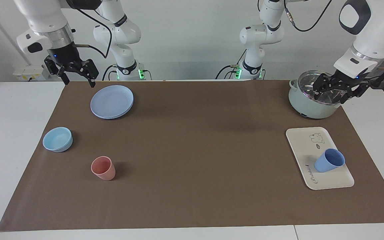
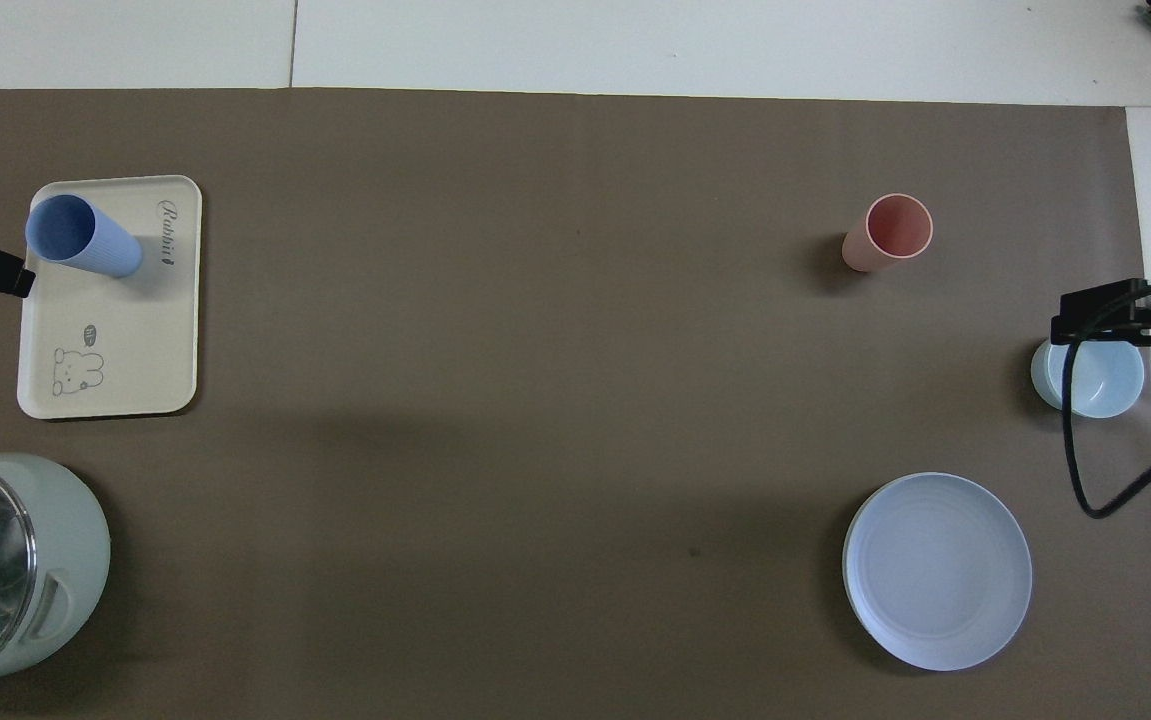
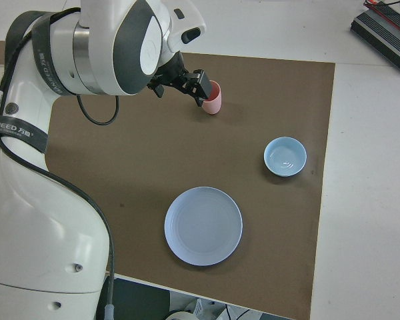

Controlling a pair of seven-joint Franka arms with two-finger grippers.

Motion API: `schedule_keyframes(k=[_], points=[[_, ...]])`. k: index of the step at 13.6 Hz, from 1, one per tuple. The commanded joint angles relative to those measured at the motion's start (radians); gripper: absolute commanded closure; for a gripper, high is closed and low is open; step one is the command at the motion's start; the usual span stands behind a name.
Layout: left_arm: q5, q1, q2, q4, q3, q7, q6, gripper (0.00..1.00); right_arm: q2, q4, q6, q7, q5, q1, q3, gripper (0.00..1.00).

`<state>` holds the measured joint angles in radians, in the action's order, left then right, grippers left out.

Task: Place cup on tray

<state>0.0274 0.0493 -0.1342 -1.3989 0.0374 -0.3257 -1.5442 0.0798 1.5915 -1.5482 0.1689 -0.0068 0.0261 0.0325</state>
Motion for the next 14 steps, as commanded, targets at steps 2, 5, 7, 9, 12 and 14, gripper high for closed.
schedule_keyframes(k=[2,5,7,9,12,14], points=[[-0.012,-0.011,0.033,-0.041,0.006,0.068,-0.028,0.0,-0.008,-0.01,0.052,-0.011,0.034,-0.018,0.009,0.0],[-0.011,-0.014,0.028,-0.034,0.01,0.069,-0.056,0.0,-0.008,-0.024,0.1,-0.06,0.022,-0.017,0.009,0.0],[-0.004,-0.014,0.024,-0.032,0.012,0.069,-0.1,0.0,0.011,0.019,0.065,-0.074,0.018,-0.012,0.009,0.0],[-0.001,-0.014,0.019,-0.029,0.012,0.069,-0.132,0.0,0.029,0.06,0.013,-0.077,-0.008,-0.002,0.009,0.0],[-0.004,-0.051,0.019,-0.031,0.013,0.159,-0.129,0.0,0.029,0.061,0.019,-0.075,-0.038,-0.005,0.004,0.0],[-0.01,-0.054,0.021,-0.035,0.013,0.218,-0.131,0.0,0.029,0.062,0.02,-0.077,-0.038,-0.002,0.003,0.0]])
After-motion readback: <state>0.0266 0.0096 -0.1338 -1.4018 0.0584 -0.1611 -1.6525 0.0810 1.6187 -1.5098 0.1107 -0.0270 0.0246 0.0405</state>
